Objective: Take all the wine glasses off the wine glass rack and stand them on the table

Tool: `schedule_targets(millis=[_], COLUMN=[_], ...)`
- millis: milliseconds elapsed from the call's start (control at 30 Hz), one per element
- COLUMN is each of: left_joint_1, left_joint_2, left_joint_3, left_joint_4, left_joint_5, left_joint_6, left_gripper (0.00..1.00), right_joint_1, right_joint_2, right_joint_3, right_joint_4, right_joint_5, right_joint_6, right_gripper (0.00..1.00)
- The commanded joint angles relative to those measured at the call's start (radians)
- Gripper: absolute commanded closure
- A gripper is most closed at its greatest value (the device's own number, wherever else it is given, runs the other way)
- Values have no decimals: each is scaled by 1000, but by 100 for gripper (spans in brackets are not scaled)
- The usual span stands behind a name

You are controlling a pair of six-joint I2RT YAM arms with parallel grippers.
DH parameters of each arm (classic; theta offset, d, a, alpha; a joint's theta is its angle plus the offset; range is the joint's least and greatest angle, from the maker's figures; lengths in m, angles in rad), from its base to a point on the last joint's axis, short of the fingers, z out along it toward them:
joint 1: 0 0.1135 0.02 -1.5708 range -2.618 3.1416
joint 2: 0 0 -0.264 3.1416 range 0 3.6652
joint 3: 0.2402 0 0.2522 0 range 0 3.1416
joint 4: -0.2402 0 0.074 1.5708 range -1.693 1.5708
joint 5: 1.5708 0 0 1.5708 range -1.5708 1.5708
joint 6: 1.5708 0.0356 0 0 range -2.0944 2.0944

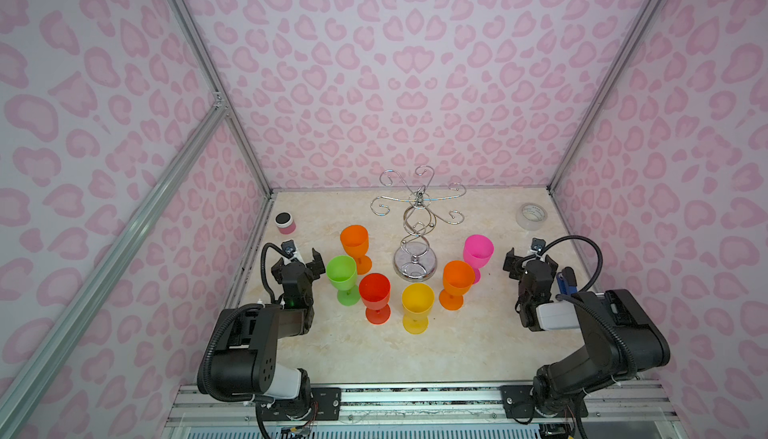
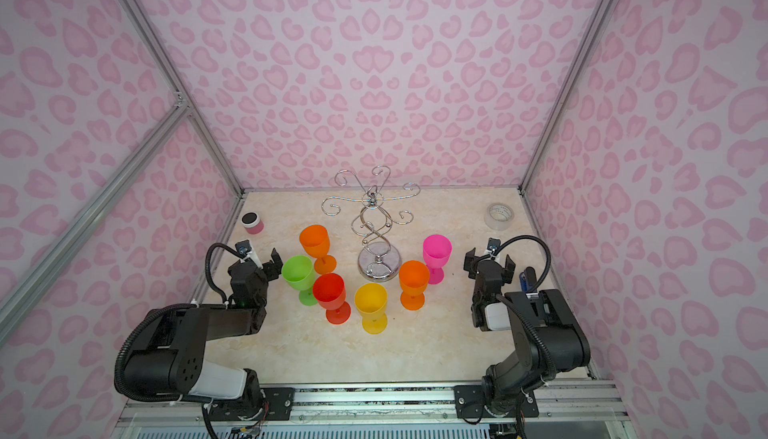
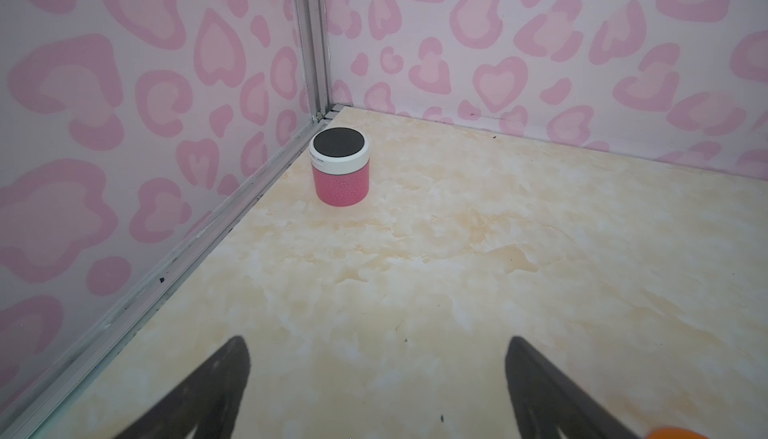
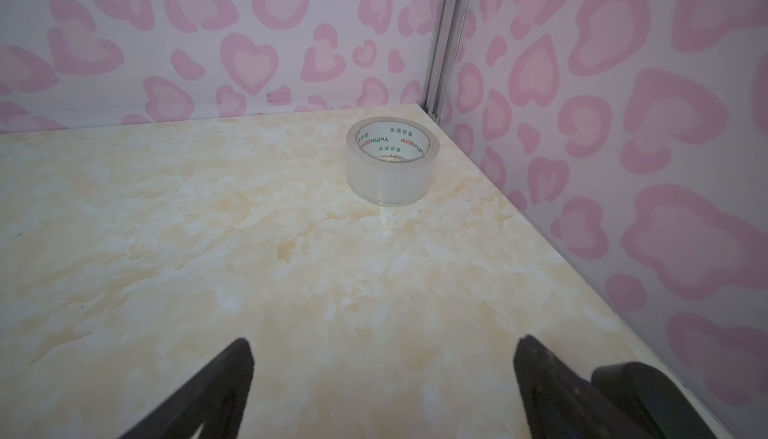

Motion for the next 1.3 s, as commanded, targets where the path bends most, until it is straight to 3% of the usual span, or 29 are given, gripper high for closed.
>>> schedule_targets(millis=[0, 1267], left_joint_1=[1, 0], left_joint_2=[1, -3], left_joint_3=[-2, -8], left_joint_4=[44, 51], left_joint_5=[-10, -10], left_joint_6=[8, 11], left_gripper=[2, 3], right_joint_1=[4, 5], right_joint_2=[9, 8], right_joint_3=[-5, -3], right_joint_4=[63, 56], right_joint_5=[26, 24], right_joint_6=[-10, -11], right_gripper=[2, 2])
